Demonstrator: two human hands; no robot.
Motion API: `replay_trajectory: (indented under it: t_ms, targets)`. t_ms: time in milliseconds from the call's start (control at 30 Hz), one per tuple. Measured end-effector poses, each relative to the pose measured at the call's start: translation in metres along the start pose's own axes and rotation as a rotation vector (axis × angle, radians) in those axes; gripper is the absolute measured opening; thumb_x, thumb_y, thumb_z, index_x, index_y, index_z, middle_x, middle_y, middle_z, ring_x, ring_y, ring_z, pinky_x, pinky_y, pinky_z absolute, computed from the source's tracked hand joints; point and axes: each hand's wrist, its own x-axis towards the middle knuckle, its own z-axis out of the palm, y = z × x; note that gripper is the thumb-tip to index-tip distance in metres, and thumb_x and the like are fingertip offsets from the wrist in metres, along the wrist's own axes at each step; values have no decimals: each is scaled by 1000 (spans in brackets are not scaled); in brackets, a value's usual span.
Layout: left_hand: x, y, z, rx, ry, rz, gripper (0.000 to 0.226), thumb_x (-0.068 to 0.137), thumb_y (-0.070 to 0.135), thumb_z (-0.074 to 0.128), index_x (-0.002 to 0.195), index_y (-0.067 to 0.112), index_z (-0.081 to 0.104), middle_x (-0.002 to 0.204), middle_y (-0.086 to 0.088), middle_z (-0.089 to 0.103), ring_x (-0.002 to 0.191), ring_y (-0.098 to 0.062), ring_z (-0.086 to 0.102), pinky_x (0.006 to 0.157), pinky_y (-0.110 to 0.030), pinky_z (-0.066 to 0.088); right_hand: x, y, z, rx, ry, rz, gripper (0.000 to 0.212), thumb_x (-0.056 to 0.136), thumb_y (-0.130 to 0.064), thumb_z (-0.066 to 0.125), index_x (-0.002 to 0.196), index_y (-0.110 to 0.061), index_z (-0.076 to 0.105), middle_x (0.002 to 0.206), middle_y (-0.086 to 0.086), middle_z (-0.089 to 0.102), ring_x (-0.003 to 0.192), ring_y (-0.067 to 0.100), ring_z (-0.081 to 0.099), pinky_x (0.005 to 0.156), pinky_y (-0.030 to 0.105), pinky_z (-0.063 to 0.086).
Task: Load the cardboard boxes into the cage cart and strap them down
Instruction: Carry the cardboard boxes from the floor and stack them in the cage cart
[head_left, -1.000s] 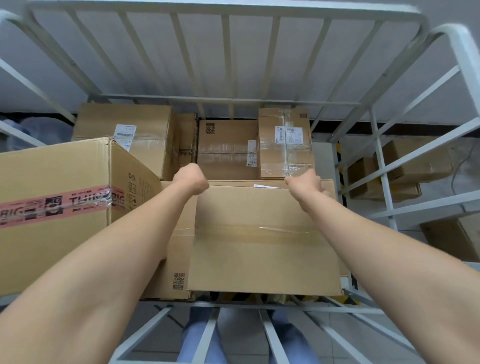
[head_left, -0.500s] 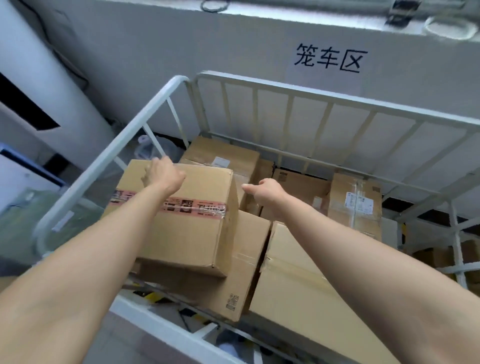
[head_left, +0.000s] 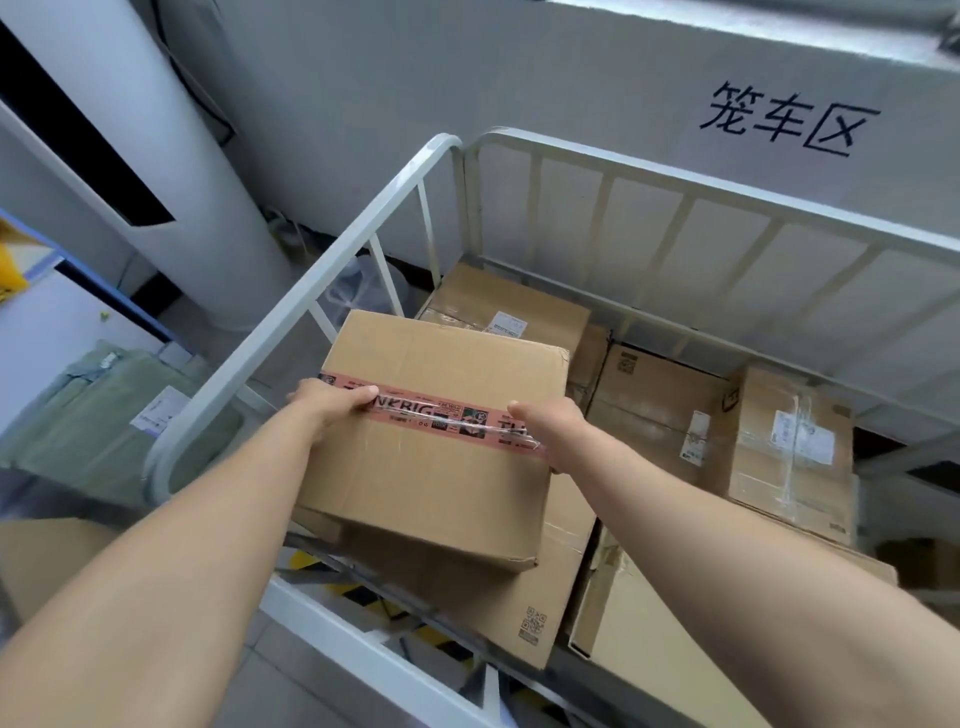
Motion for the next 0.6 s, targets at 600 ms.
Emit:
replay_trajectory:
  t_ms: [600]
  targets:
    - [-25, 139, 54, -85, 64, 114, 109, 68, 61, 74, 145, 1, 26, 147, -18, 32, 133, -37, 36, 108, -44, 36, 50, -83, -120, 103, 302, -194, 65, 81, -25, 71, 132, -7, 35, 118, 6, 51, 98, 23, 51, 76, 32, 45]
